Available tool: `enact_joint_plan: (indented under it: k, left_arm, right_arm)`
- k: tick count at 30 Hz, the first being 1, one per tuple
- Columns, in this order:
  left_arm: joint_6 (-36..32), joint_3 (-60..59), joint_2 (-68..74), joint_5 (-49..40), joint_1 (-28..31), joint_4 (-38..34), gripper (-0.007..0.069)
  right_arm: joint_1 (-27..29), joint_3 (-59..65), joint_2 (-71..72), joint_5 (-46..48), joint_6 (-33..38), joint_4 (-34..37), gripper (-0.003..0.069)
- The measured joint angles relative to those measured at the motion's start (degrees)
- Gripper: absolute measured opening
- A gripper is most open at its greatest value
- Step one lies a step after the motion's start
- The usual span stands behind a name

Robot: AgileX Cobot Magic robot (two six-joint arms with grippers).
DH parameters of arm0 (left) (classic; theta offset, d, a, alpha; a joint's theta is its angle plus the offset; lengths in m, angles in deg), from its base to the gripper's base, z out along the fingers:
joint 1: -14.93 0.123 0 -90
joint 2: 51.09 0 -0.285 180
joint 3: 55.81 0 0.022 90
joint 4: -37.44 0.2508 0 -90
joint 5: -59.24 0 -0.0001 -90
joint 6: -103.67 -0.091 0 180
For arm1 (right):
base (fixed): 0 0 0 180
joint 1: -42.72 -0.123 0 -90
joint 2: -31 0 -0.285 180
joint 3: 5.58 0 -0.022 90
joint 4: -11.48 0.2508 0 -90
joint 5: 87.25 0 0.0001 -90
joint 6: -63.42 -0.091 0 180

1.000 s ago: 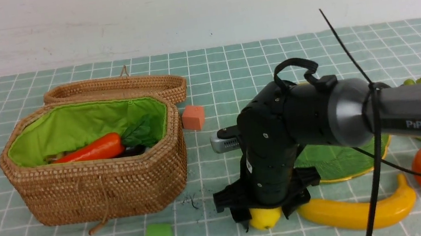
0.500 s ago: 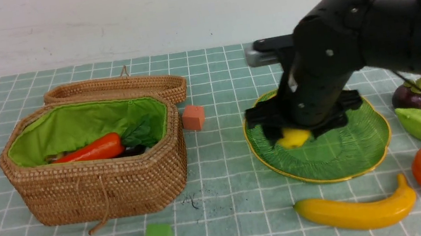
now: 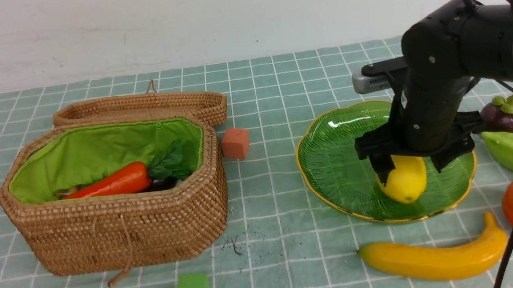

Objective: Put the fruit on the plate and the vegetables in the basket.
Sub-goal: Use the right arm to grab a lemon and put it into the right plate, then use the right arm to grab a banana and put it into the right plate

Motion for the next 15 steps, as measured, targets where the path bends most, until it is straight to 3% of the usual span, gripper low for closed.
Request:
enact_joint_plan:
  k: [3,7,11,15]
  left_arm:
    - [-0.4,0.0,0.0,0.0,0.0,-0.6,-0.0013]
    - [-0.7,0.0,0.0,-0.2,0.0,-0.9,-0.0013]
    - [-0.8,0.0,0.0,-0.6,0.0,-0.9,-0.0013]
    - [-1.2,0.0,0.0,-1.9,0.0,-0.9,-0.0013]
  right_arm:
    - [-0.8,0.0,2.1,3.4,4.9,0.2,0.0657]
    - [-4.1,1.4,8.1,8.0,13.8,0.2,0.0574]
    - [-9.3,11.7,18.0,9.0,27.2,1.1,0.0442]
    - [-9.8,24.0,24.6,4.6,38.8,0.7,0.0395]
